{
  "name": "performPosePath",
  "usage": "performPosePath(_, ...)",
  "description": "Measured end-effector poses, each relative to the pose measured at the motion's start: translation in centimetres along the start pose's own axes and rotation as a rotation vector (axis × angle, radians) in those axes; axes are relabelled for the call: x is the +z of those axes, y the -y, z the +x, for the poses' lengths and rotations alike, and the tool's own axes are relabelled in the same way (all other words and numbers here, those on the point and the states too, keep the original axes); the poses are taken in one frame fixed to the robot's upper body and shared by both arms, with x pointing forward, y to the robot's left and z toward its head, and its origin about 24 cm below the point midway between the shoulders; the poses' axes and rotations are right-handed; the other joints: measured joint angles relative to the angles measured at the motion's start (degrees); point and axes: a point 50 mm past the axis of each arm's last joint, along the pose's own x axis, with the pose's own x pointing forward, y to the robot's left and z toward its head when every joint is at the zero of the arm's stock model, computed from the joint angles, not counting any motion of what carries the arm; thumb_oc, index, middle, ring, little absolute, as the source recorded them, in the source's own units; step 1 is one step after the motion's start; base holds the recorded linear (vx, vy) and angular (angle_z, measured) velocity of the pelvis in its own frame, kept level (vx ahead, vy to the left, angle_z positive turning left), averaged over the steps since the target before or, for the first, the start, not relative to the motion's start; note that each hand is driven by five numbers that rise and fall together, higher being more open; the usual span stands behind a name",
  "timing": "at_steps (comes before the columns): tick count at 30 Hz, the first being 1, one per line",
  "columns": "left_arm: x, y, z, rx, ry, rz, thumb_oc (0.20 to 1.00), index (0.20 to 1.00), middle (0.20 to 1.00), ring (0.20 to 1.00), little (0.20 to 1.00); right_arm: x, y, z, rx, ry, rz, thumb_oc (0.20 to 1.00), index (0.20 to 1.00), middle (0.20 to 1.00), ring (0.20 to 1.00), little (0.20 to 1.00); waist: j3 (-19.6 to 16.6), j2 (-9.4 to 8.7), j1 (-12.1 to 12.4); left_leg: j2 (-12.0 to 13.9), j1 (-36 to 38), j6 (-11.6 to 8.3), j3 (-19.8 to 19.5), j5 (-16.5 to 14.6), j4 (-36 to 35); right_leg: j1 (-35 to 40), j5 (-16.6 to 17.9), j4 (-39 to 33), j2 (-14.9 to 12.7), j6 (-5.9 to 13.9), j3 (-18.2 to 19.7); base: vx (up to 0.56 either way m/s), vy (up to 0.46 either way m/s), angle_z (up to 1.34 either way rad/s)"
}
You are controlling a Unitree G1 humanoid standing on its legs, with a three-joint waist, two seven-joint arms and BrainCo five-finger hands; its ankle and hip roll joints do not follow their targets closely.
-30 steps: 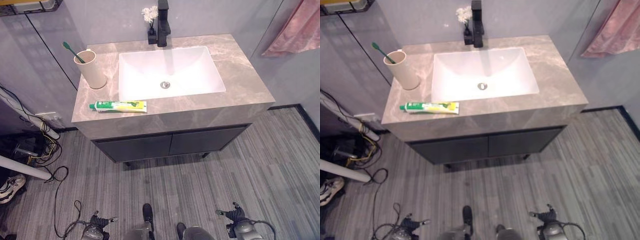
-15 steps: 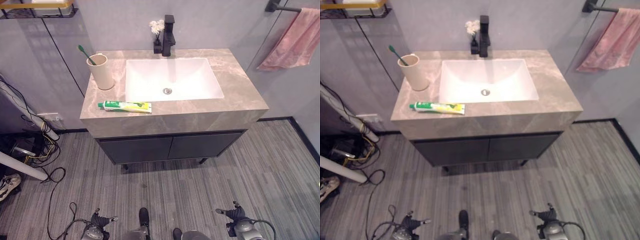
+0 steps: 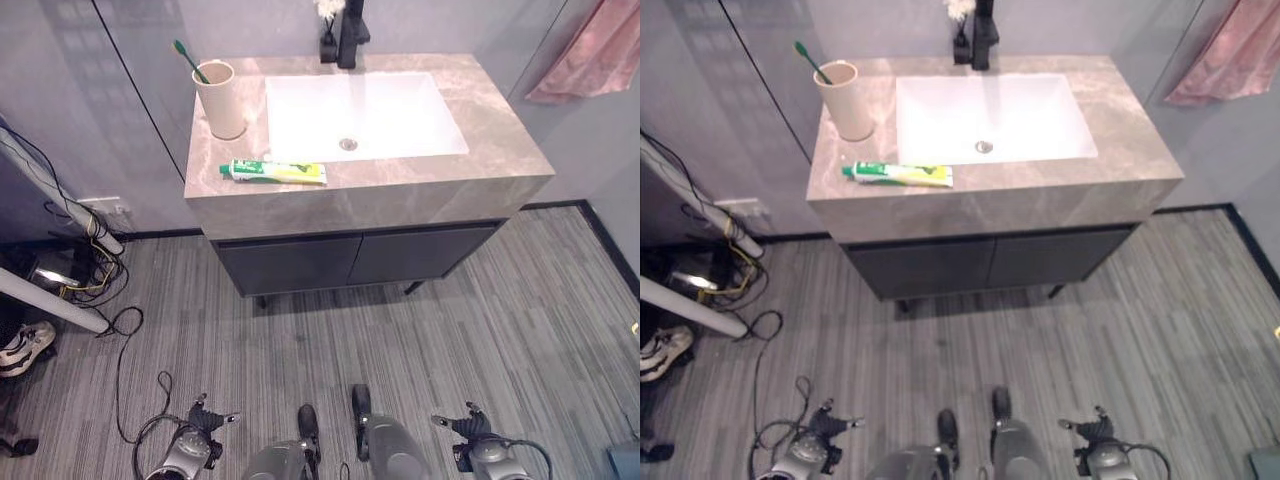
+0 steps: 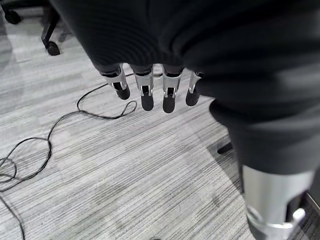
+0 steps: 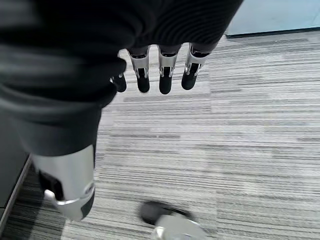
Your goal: Put brush and paste in cup on sink, flatten towel.
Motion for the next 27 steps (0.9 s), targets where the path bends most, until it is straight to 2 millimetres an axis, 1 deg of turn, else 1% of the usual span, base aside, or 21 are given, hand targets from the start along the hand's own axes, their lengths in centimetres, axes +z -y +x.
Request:
performPosePath(1, 0.1, -0.1, 0.0, 0.004, 0.002, -0.008, 1.000, 1.000, 1.000, 1.000, 1.000, -0.1, 0.0, 0.0, 0.000, -0.004, -0.001, 1.000, 1.000, 1.000, 1.000, 1.000, 0.05, 0.05, -0.15, -0.38, 0.68, 0.06, 0.06, 0.02, -0.47, -0.02, 2.14, -2.50, -1.15, 0.64, -1.47, 0.22, -0.045, 0.14)
performPosePath(3, -0.2, 0.0, -0.1, 0.002, -0.003, -0.009, 1.000, 1.000, 1.000, 1.000, 1.000, -0.2, 0.0, -0.1, 0.002, -0.004, -0.002, 1.000, 1.000, 1.000, 1.000, 1.000, -0.04, 0.28, -0.18, -0.40, 1.74, 0.06, -0.28, 0.06, -1.12, -0.20, 3.58, -1.81, -1.59, 0.87, -2.49, 0.29, -0.073, 0.12)
performPosePath(5, -1.1, 0.3, -0.3, -0.006, -0.025, -0.007, 1.000, 1.000, 1.000, 1.000, 1.000, -0.2, 0.0, -0.1, 0.001, -0.002, -0.003, 1.000, 1.000, 1.000, 1.000, 1.000, -0.29, 0.42, -0.15, -0.40, 3.12, -0.32, -1.07, 0.34, -1.87, 0.95, 3.56, 0.24, -1.61, 0.78, -2.98, 0.23, -0.065, 0.17)
performPosePath(8, -2.4, 0.6, -0.7, -0.015, -0.056, -0.003, 1.000, 1.000, 1.000, 1.000, 1.000, -0.8, 0.0, -0.3, 0.003, -0.013, -0.009, 1.000, 1.000, 1.000, 1.000, 1.000, -2.26, 0.18, -0.15, -0.43, 4.23, -0.76, -2.47, 0.90, -3.37, 2.94, 3.16, 0.60, -1.21, -0.17, -3.06, 0.25, -0.137, 0.24)
performPosePath(9, -2.8, 0.6, -0.8, -0.015, -0.067, -0.001, 1.000, 1.000, 1.000, 1.000, 1.000, -0.7, 0.0, -0.3, 0.004, -0.005, -0.022, 1.000, 1.000, 1.000, 1.000, 1.000, -2.53, 0.02, -0.22, -0.42, 5.13, -1.73, -3.54, 0.61, -3.72, 5.07, 3.96, -1.38, -1.06, -1.26, -3.21, 0.39, -0.261, 0.45)
performPosePath(10, -3.3, 0.9, -1.0, -0.024, -0.079, -0.001, 1.000, 1.000, 1.000, 1.000, 1.000, -1.0, 0.2, -0.3, 0.001, -0.009, -0.027, 1.000, 1.000, 1.000, 1.000, 1.000, -4.28, 0.79, -0.46, 0.47, 5.87, -3.04, -5.38, -0.53, -3.88, 5.96, 4.16, -1.76, -0.02, -4.28, -3.53, 0.38, -0.277, 0.52)
performPosePath(11, -3.7, 1.2, -1.2, -0.032, -0.088, -0.001, 1.000, 1.000, 1.000, 1.000, 1.000, -1.0, 0.8, -0.2, -0.011, -0.004, -0.039, 1.000, 1.000, 1.000, 1.000, 1.000, -5.66, 1.91, -0.10, 2.24, 6.86, -3.86, -6.28, -0.69, -3.98, 8.25, 4.34, -2.71, 1.80, -6.49, -4.63, 0.22, -0.169, 0.35)
performPosePath(13, -3.9, 0.9, -1.2, -0.023, -0.093, -0.004, 1.000, 1.000, 1.000, 1.000, 1.000, 0.4, 1.7, 0.2, -0.029, 0.039, -0.054, 1.000, 1.000, 1.000, 1.000, 1.000, -6.34, 2.47, -0.14, 4.14, 7.96, -6.67, -6.46, -1.46, -2.71, 10.02, 3.14, -2.66, 3.50, -7.18, -4.66, 0.21, -0.205, 0.04)
performPosePath(14, -3.8, 0.8, -1.2, -0.022, -0.090, -0.005, 1.000, 1.000, 1.000, 1.000, 1.000, 0.9, 2.1, 0.4, -0.040, 0.053, -0.057, 1.000, 1.000, 1.000, 1.000, 1.000, -6.43, 2.29, -0.14, 4.38, 7.69, -7.44, -6.41, -1.12, -1.69, 10.35, 2.59, -2.63, 3.75, -7.63, -4.62, 0.20, -0.219, 0.05)
performPosePath(15, -3.5, 0.8, -1.1, -0.021, -0.084, -0.006, 1.000, 1.000, 1.000, 1.000, 1.000, 1.4, 2.4, 0.5, -0.050, 0.070, -0.064, 1.000, 1.000, 1.000, 1.000, 1.000, -6.49, 2.17, -0.18, 4.47, 6.89, -8.23, -6.53, -1.31, -0.18, 10.73, 1.96, -2.95, 3.94, -7.45, -4.58, 0.10, -0.109, 0.09)
performPosePath(17, -3.1, 0.6, -0.9, -0.015, -0.074, -0.006, 1.000, 1.000, 1.000, 1.000, 1.000, 1.7, 2.8, 0.6, -0.059, 0.083, -0.077, 1.000, 1.000, 1.000, 1.000, 1.000, -6.81, 1.40, -0.20, 4.38, 4.91, -10.00, -6.56, -2.45, 3.31, 11.04, 0.74, -3.85, 3.92, -8.06, -4.44, 0.11, -0.131, 0.12)
performPosePath(18, -2.9, 0.4, -0.8, -0.011, -0.070, -0.009, 1.000, 1.000, 1.000, 1.000, 1.000, 1.8, 2.9, 0.6, -0.062, 0.084, -0.081, 1.000, 1.000, 1.000, 1.000, 1.000, -6.83, 0.95, 0.11, 4.37, 3.06, -11.72, -6.57, -3.09, 6.73, 10.98, 0.04, -3.85, 4.03, -9.01, -4.60, 0.16, -0.234, 0.15)
performPosePath(19, -2.7, 0.3, -0.7, -0.006, -0.067, -0.012, 1.000, 1.000, 1.000, 1.000, 1.000, 1.4, 2.8, 0.5, -0.059, 0.076, -0.097, 1.000, 1.000, 1.000, 1.000, 1.000, -6.56, -0.52, 0.26, 4.30, -3.87, -14.97, -6.27, -3.56, 20.41, 11.39, -0.68, -3.70, 4.12, -10.42, -5.09, 0.12, -0.206, 0.15)
performPosePath(20, -3.2, 0.5, -0.9, -0.010, -0.080, -0.013, 1.000, 1.000, 1.000, 1.000, 1.000, 1.1, 2.8, 0.5, -0.061, 0.070, -0.099, 1.000, 1.000, 1.000, 1.000, 1.000, -6.09, -0.41, 0.55, 4.90, -8.94, -16.99, -6.43, -2.49, 31.55, 11.62, -1.94, -2.31, 4.92, -12.12, -5.46, 0.14, -0.236, 0.11)
performPosePath(21, -3.0, 0.4, -0.8, -0.008, -0.073, -0.015, 1.000, 1.000, 1.000, 1.000, 1.000, 1.1, 2.9, 0.5, -0.062, 0.067, -0.101, 1.000, 1.000, 1.000, 1.000, 1.000, -5.58, -0.39, 0.80, 5.18, -12.42, -19.21, -7.50, -0.51, 37.73, 11.42, -2.30, -1.50, 5.44, -13.13, -5.60, 0.07, -0.110, -0.03)
performPosePath(22, -2.6, 0.3, -0.7, -0.005, -0.066, -0.018, 1.000, 1.000, 1.000, 1.000, 1.000, 0.9, 2.8, 0.5, -0.058, 0.058, -0.110, 1.000, 1.000, 1.000, 1.000, 1.000, -5.15, -0.87, 1.36, 5.54, -14.74, -19.31, -8.16, 1.26, 40.73, 11.49, -2.63, -1.13, 5.32, -14.14, -5.41, 0.06, -0.047, -0.11)
performPosePath(23, -2.7, 0.3, -0.7, -0.005, -0.068, -0.020, 1.000, 1.000, 1.000, 1.000, 1.000, 0.7, 2.6, 0.5, -0.052, 0.050, -0.122, 1.000, 1.000, 1.000, 1.000, 1.000, -4.78, -1.48, 1.64, 6.21, -15.21, -18.20, -6.23, 0.97, 40.92, 11.53, -2.59, -1.21, 5.29, -14.57, -5.30, 0.13, 0.015, 0.06)
performPosePath(24, -2.4, 0.3, -0.7, -0.005, -0.060, -0.014, 1.000, 1.000, 1.000, 1.000, 1.000, 0.8, 2.4, 0.5, -0.051, 0.051, -0.129, 1.000, 1.000, 1.000, 1.000, 1.000, -4.19, -2.32, 1.19, 8.63, -16.48, -16.96, -2.84, 0.06, 35.88, 11.68, -3.63, -1.65, 4.85, -15.18, -5.65, 0.19, 0.059, 0.31)
performPosePath(25, -2.0, 0.2, -0.5, -0.001, -0.050, -0.011, 1.000, 1.000, 1.000, 1.000, 1.000, 0.6, 2.3, 0.5, -0.052, 0.043, -0.129, 1.000, 1.000, 1.000, 1.000, 1.000, -4.06, -2.17, 0.92, 10.77, -16.72, -16.35, -0.03, -0.21, 30.03, 11.84, -3.40, -2.40, 4.97, -15.24, -6.04, 0.21, 0.141, 0.39)
performPosePath(26, -0.7, 0.0, -0.2, 0.007, -0.014, -0.020, 1.000, 1.000, 1.000, 1.000, 1.000, 0.9, 2.4, 0.6, -0.054, 0.038, -0.131, 1.000, 1.000, 1.000, 1.000, 1.000, -2.76, -2.59, 1.75, 13.19, -15.59, -15.86, 1.38, 0.37, 17.11, 11.76, -2.42, -2.47, 5.42, -15.36, -6.34, 0.17, 0.181, 0.11)
performPosePath(27, -0.6, -0.1, -0.2, 0.009, -0.012, -0.022, 1.000, 1.000, 1.000, 1.000, 1.000, 1.2, 2.2, 0.7, -0.052, 0.042, -0.129, 1.000, 1.000, 1.000, 1.000, 1.000, -2.53, -2.66, 2.13, 14.09, -15.50, -15.88, 0.45, 0.87, 12.20, 11.96, -2.33, -2.47, 5.71, -15.03, -5.85, 0.17, 0.206, -0.27)
